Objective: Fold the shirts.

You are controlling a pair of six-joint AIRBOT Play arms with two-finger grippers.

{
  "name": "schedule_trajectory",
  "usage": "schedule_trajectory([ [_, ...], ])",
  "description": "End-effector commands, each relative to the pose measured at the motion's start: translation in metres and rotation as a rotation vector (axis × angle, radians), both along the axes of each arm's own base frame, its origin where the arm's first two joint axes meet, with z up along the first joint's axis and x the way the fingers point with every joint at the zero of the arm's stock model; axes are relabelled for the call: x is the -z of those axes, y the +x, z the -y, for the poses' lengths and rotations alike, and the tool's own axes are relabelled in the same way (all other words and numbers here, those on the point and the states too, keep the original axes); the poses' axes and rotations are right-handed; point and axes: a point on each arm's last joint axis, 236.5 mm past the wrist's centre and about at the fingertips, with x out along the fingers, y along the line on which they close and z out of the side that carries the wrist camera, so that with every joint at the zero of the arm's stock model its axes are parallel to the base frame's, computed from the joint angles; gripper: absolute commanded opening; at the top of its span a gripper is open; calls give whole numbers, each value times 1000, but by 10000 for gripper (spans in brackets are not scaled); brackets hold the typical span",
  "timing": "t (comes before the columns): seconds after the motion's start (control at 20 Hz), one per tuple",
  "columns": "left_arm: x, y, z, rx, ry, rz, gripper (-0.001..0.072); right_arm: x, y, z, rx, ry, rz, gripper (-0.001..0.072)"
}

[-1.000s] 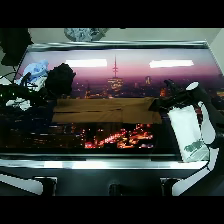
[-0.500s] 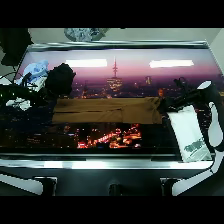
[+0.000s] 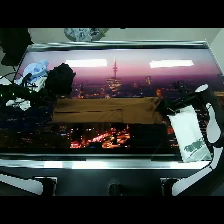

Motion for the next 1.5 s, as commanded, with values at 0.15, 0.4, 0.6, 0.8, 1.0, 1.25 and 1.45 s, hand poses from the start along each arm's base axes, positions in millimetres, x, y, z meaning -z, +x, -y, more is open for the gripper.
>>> schedule_trajectory([
  [0.15, 0, -1, 0, 1, -1, -2, 611, -6, 11, -16, 19, 99, 34, 716],
  [0.4, -1, -2, 5, 13, -4, -7, 611, 7, 4, -33, -53, 22, 9, 668],
  [0.6, -6, -1, 17, 23, -11, -3, 612, 6, -3, -43, -58, 5, -44, 199],
  [0.8, -24, -1, 66, 102, -109, 30, 369, -42, 5, -40, -45, -26, 64, 31],
  [1.0, -42, -13, 192, 323, -303, 122, 26, -110, 1, -42, -46, -60, 197, 30],
  [1.25, -12, -49, 324, 443, -273, 160, 26, -167, -29, -50, -84, -62, 238, 30],
  [1.45, 13, -53, 387, 424, -285, 156, 26, -212, -46, -54, -77, -88, 331, 30],
])
